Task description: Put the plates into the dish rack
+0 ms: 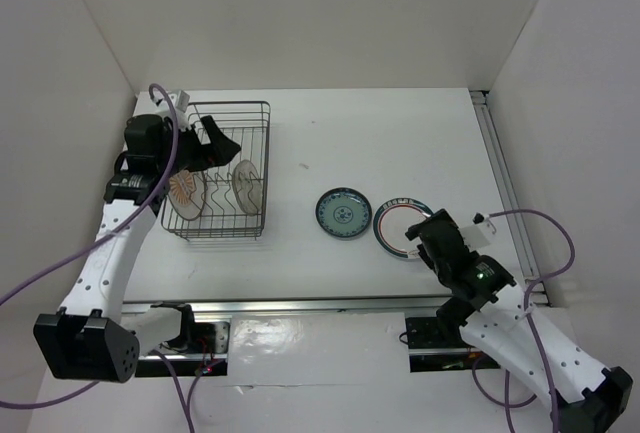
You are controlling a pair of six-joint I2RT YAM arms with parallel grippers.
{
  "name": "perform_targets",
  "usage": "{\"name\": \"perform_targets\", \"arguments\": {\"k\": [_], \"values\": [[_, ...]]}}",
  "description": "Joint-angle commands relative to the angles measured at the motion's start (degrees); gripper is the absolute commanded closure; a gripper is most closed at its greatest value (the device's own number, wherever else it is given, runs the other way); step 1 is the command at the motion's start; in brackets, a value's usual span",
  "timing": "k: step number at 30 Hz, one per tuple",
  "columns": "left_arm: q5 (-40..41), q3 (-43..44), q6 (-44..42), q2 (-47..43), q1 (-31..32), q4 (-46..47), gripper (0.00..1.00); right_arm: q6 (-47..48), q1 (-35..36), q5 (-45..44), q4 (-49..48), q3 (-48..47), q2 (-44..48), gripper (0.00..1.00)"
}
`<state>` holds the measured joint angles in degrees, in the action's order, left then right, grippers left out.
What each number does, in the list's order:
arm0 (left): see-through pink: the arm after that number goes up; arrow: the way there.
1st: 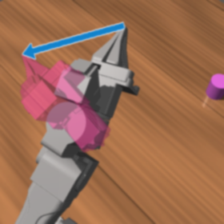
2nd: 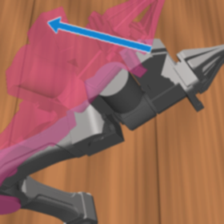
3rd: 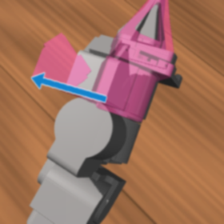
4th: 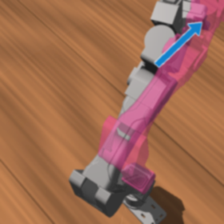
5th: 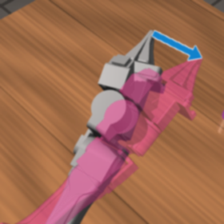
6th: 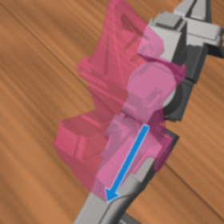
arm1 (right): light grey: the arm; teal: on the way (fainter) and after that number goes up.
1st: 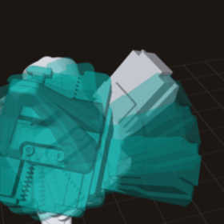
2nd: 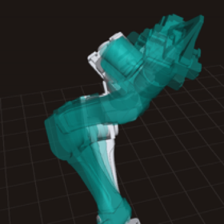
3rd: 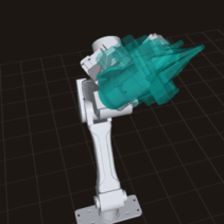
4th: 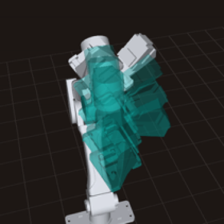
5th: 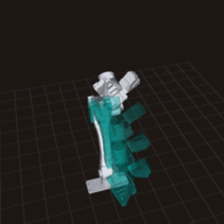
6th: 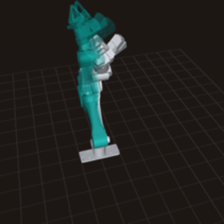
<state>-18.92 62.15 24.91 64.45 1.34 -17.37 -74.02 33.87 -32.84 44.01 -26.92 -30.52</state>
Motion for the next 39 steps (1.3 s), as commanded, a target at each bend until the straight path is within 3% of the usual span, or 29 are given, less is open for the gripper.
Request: {"name": "perform_targets", "arguments": {"k": [1, 10, 20, 34, 39], "values": [[-0.25, 2.36, 1.46, -2.3, -0.73, 1.19, 0.0, -10.71, 0.41, -3.21, 11.19, -0.51, -2.0, 0.0], [-0.24, 1.83, 1.46, -4.15, -0.73, 0.67, 0.0, -15.89, 0.41, -1.17, 2.67, 5.02, -6.74, 0.03], [-2.53, 1.83, 1.46, -4.15, -0.73, 1.19, 0.0, -19.94, 0.94, -6.88, -3.48, 8.28, -10.35, 0.28], [-3.06, 1.31, 0.93, -4.77, -0.73, 1.72, 0.0, -21.96, 0.94, -9.0, -6.56, 13.12, -9.12, 0.34], [-3.06, 0.78, 0.93, -4.77, -0.73, 1.72, 0.0, -21.96, 0.94, -9.0, -9.29, 13.12, -12.97, 0.34]]}}
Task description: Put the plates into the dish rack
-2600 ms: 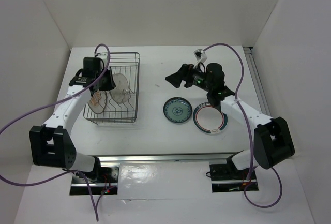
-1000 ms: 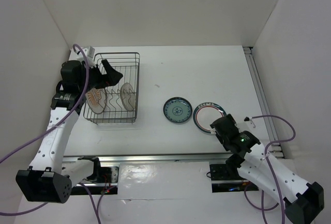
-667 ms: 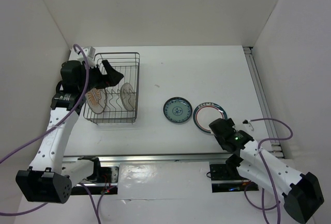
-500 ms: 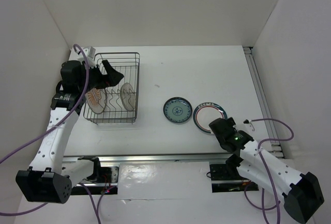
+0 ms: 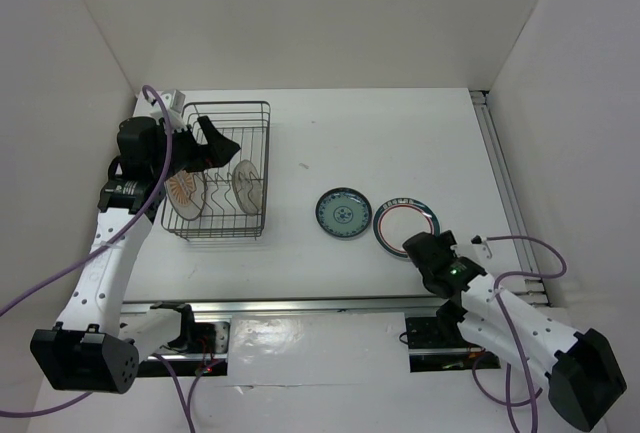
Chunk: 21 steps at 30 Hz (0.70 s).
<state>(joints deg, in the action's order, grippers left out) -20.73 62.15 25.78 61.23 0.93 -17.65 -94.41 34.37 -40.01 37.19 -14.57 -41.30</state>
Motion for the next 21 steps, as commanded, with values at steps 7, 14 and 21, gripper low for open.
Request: {"name": "perform_targets", "arguments": {"k": [7, 14, 21], "values": [[-1.24, 0.78, 0.06, -1.55, -0.31, 2.0, 0.0, -2.27, 0.43, -1.83, -5.9, 0.77, -9.58, 0.49], [-1.24, 0.78, 0.06, -1.55, -0.31, 2.0, 0.0, -5.51, 0.43, -0.78, -5.91, 0.77, -11.26, 0.8], [-2.82, 0.78, 0.06, -1.03, -0.31, 2.0, 0.0, -10.35, 0.43, -2.0, -0.11, 0.86, -8.36, 1.0]]}}
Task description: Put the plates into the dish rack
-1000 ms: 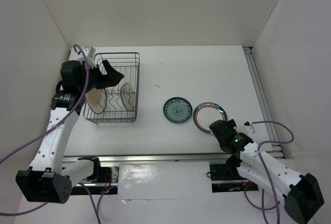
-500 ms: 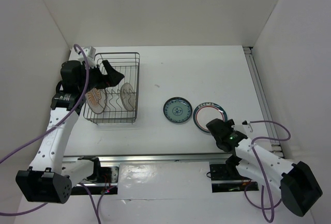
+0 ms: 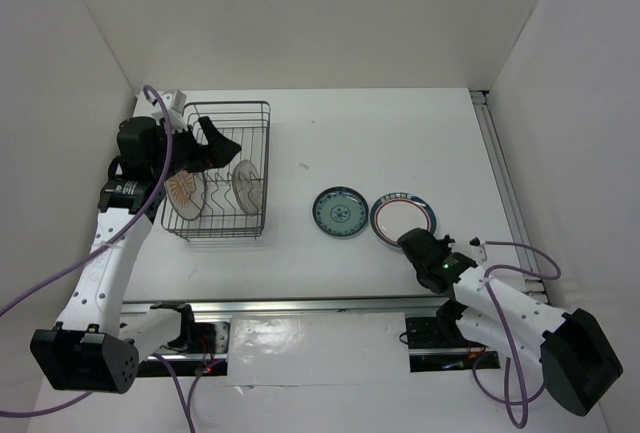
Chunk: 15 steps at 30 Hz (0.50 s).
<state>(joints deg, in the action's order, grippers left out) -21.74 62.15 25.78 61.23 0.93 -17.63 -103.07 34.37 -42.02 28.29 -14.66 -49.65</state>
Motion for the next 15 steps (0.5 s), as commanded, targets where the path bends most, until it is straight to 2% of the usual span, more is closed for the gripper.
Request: {"name": "perform_targets", "arguments": {"k": [1, 9, 14, 15], "values": [[-1.82, 0.78, 0.06, -1.03, -0.31, 1.98, 0.0, -2.66, 0.43, -0.77, 9.67, 0.94, 0.51, 1.0], [-5.85, 0.25, -0.47, 0.12, -0.31, 2.51, 0.0, -2.67, 0.43, -8.07, 11.96, -8.01, -0.36, 1.0], [-11.03, 0.25, -0.47, 1.35, -0.31, 5.14, 0.0, 2.77, 0.43, -14.22, 3.45, -9.95, -1.77, 1.0], [-14.44, -0.27, 0.05, 1.35, -0.31, 6.1, 0.0, 4.44, 0.43, -15.01, 2.13, -9.95, -1.25, 1.0]]}}
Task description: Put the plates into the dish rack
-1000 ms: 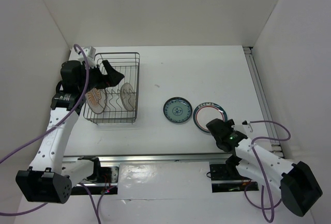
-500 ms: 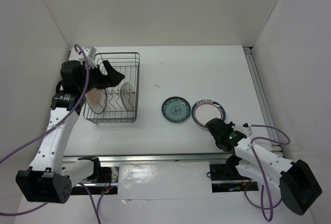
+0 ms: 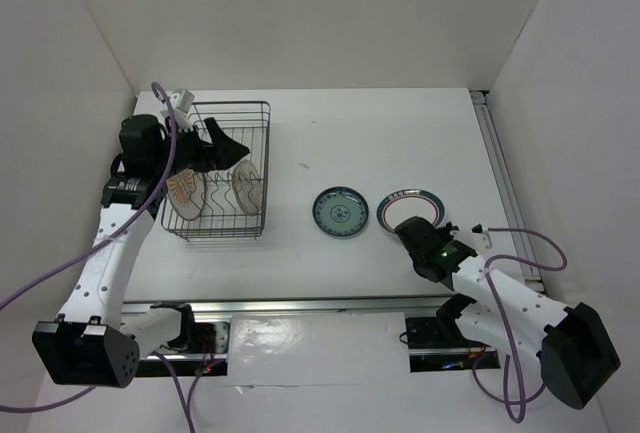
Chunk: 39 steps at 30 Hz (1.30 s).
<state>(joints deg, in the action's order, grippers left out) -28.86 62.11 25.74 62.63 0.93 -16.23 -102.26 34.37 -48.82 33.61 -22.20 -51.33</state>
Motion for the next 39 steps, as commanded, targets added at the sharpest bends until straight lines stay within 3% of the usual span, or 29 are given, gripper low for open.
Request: {"name": "perform_targets", "arguments": {"k": [1, 5, 7, 11, 14, 17, 19, 21, 24, 34, 39], "values": [[-9.35, -0.23, 0.89, -0.05, -0.31, 5.93, 0.0, 5.21, 0.43, -9.01, -4.93, -2.41, 0.44, 1.0], [-19.99, -3.04, 4.76, 1.09, -0.31, 13.67, 0.0, 15.4, 0.43, -11.74, -17.3, -2.41, 2.46, 1.0], [-21.49, -3.04, 5.28, 1.97, 0.3, 14.3, 0.01, 21.38, 0.43, -11.74, -21.37, -1.8, 3.17, 1.0], [-23.95, -3.04, 4.76, 4.16, 2.32, 14.3, 0.01, 35.79, 0.43, -6.39, -39.54, 3.2, 8.52, 1.0], [-24.58, -2.43, 4.23, 4.69, 3.55, 14.3, 0.0, 43.96, 0.43, 0.98, -52.82, 6.02, 11.86, 1.0], [-24.58, -2.43, 4.23, 5.31, 3.55, 14.82, 0.0, 54.78, -0.7, 16.66, -68.62, 6.81, 9.69, 1.0], [-24.58, -2.43, 4.76, 5.92, 3.55, 14.82, 0.0, 59.6, -0.71, 24.0, -72.79, 4.89, 7.14, 1.0], [-24.58, -2.43, 4.76, 6.54, 3.55, 15.44, 0.0, 60.33, -0.71, 33.12, -77.17, 3.57, 2.84, 1.0], [-23.53, -2.43, 4.76, 6.54, 3.55, 14.92, 0.0, 59.03, -0.71, 40.0, -84.02, 3.04, -1.56, 1.0], [-6.57, -0.76, -0.78, 6.01, 3.55, 6.04, 0.0, 56.03, -0.71, 55.05, -94.07, -2.14, -12.46, 1.0], [-7.78, -0.76, -1.3, 6.63, 3.55, 5.42, 0.0, 54.88, -0.18, 58.83, -96.53, -5.49, -17.13, 1.0]]}}
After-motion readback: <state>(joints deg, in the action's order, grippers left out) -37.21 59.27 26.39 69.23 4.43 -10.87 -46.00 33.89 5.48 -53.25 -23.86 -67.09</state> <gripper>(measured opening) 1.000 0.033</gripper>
